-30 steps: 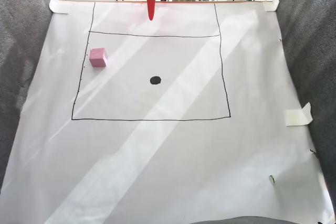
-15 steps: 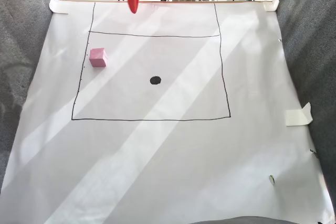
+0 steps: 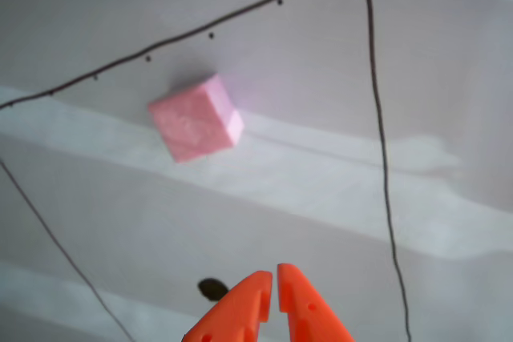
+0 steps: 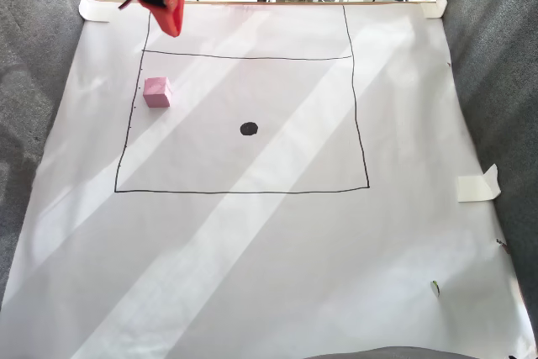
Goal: Grasp the colored block, Place it on the black dot, and then return the arm to the default position.
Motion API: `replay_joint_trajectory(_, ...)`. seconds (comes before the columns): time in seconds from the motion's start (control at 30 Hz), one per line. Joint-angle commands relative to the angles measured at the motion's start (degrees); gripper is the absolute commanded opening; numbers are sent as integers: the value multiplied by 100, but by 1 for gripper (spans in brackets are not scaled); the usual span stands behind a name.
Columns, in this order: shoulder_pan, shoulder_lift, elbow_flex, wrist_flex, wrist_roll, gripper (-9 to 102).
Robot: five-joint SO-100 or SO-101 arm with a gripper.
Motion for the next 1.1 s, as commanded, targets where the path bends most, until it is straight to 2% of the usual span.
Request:
replay_joint_trajectory(0.0, 114, -272, -738, 141, -281, 0)
replay_joint_trajectory(0.33, 211, -1301, -1898, 1301, -1450, 0)
replay_joint_trajectory(0.7, 439, -1503, -2092, 773, -2689, 0)
replay_joint_trajectory(0.93, 519, -1652, -2092, 79, -2918, 0)
replay_joint_trajectory(1.07, 352, -1723, -2092, 9, -2962, 0)
